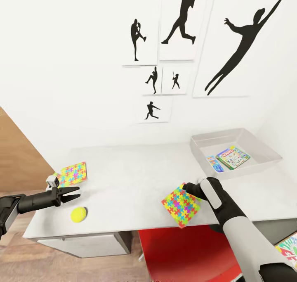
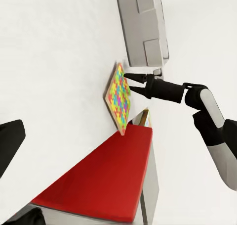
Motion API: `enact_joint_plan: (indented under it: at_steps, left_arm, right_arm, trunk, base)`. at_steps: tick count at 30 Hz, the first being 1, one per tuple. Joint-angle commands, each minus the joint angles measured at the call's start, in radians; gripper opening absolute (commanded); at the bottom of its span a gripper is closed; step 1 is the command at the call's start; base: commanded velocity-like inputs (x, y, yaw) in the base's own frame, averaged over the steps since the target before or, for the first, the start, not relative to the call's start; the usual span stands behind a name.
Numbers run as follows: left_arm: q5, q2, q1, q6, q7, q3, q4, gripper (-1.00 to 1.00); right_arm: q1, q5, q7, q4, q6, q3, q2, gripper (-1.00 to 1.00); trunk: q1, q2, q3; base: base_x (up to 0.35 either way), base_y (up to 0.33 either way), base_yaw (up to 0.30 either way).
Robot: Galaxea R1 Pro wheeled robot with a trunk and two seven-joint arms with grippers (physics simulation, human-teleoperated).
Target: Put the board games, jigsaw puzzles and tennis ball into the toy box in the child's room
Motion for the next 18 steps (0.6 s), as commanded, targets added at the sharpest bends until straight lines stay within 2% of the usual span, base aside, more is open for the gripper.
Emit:
enact_joint_plan:
  at_steps: [1, 10, 18]
  left_arm:
    - [-0.001, 0.000, -0.001, 0.011, -0.004, 0.000, 0.000, 1.00]
    - [-0.001, 0.001, -0.001, 0.012, -0.004, 0.000, 0.000, 1.00]
    - [-0.001, 0.001, -0.001, 0.012, -0.004, 0.000, 0.000, 1.00]
  right_arm:
    - [0.000, -0.013, -0.011, 0.038, 0.004, 0.005, -0.002, 1.00]
    - [0.000, -0.013, -0.011, 0.038, 0.004, 0.005, -0.002, 1.00]
    - [0.000, -0.013, -0.011, 0.038, 0.004, 0.005, -0.001, 1.00]
  trunk:
    - [0.001, -0.002, -0.002]
    - [0.001, -0.002, -0.001]
    - [0.001, -0.002, 0.009]
  base:
    - [-0.070, 0.024, 0.000]
    - [-0.014, 0.025, 0.000]
    - [0.000, 0.025, 0.000]
